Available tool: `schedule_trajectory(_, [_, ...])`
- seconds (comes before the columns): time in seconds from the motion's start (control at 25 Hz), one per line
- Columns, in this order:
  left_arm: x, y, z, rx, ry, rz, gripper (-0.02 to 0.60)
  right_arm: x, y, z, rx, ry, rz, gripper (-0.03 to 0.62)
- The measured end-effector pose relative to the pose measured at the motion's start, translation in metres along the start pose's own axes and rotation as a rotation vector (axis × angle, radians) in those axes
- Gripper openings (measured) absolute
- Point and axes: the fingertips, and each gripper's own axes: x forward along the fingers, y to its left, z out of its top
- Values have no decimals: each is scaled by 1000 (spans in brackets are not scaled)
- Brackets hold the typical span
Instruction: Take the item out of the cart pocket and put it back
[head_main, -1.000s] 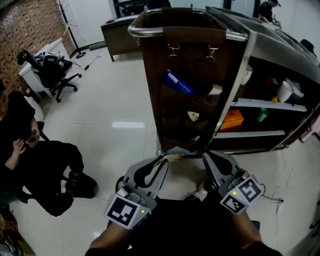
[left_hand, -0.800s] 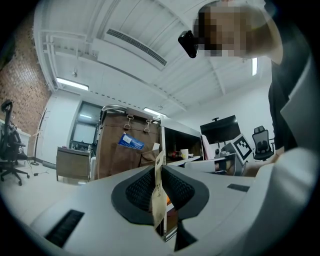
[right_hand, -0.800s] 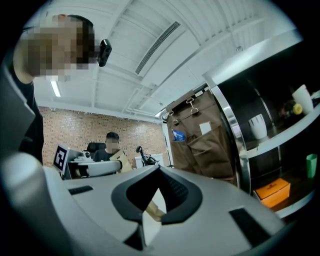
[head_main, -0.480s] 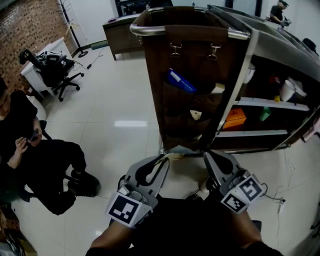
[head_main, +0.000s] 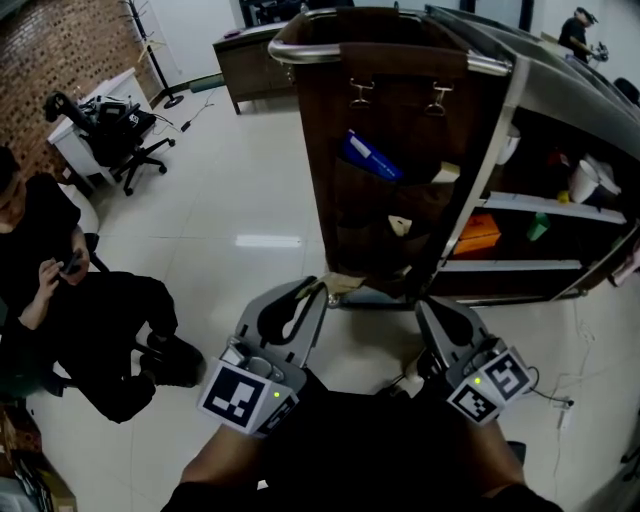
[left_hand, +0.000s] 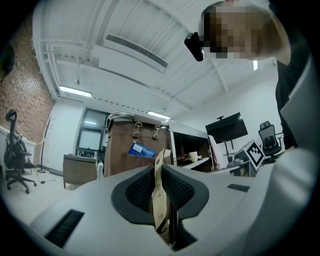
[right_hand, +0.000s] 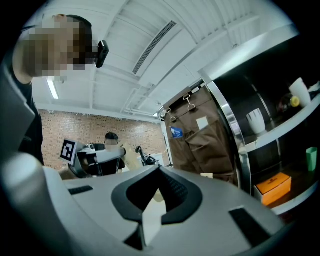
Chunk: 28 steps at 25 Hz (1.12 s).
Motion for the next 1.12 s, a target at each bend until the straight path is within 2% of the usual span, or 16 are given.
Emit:
schedule_trajectory(0.2, [14,17,41,66,-78,20,41,2,0,0,-3,-2,4,15])
schedule_trajectory(0.36, [30,24,60,131,-105,15,41,1,-1,-1,-3,-2,0,15])
schedule_trajectory(0.68, [62,32,81,171,-132,-1,41,-2,-10,0,-2,2,-11,15])
schedule_trajectory(0.88, [88,39,73,171,-93,-22,41,-1,-13,0,0,1,-13,15])
schedule_trajectory(1.12, [117,60,37,113,-46,-6,41,-1,-18,-2,4,5,-20,15])
